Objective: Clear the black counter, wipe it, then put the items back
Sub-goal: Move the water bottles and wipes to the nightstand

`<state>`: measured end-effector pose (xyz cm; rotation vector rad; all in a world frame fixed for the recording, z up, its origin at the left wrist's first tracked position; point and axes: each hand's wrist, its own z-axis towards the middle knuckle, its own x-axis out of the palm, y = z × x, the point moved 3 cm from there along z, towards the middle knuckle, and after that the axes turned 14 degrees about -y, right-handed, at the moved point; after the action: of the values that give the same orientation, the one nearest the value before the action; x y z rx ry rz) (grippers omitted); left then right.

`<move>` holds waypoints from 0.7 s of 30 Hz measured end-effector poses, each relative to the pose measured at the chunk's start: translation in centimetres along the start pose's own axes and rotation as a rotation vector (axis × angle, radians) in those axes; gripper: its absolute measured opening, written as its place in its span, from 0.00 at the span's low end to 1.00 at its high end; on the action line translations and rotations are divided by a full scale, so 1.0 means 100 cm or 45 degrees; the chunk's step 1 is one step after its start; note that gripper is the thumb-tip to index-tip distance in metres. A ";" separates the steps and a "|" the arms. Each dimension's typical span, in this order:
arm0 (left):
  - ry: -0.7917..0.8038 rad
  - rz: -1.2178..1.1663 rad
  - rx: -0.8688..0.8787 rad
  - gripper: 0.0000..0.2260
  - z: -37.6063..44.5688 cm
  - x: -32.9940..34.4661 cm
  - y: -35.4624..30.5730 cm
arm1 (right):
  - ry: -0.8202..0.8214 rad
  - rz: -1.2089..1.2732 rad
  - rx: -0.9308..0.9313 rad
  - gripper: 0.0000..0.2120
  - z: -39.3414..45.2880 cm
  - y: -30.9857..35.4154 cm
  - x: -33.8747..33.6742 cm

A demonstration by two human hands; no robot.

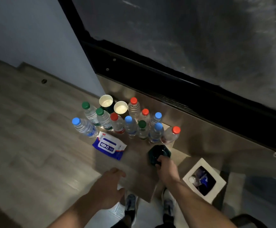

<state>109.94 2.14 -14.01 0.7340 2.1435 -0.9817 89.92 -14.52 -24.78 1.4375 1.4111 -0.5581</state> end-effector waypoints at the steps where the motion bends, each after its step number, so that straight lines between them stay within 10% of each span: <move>1: -0.005 -0.012 0.011 0.20 0.000 0.000 0.000 | -0.026 0.026 0.020 0.08 0.001 0.001 0.003; 21: 0.009 -0.121 0.124 0.18 -0.009 -0.010 -0.019 | -0.014 0.219 0.178 0.31 -0.036 0.022 -0.017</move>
<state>108.89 1.60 -12.00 0.6878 2.1662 -1.1423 90.47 -11.77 -21.18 1.6469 1.2451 -0.5621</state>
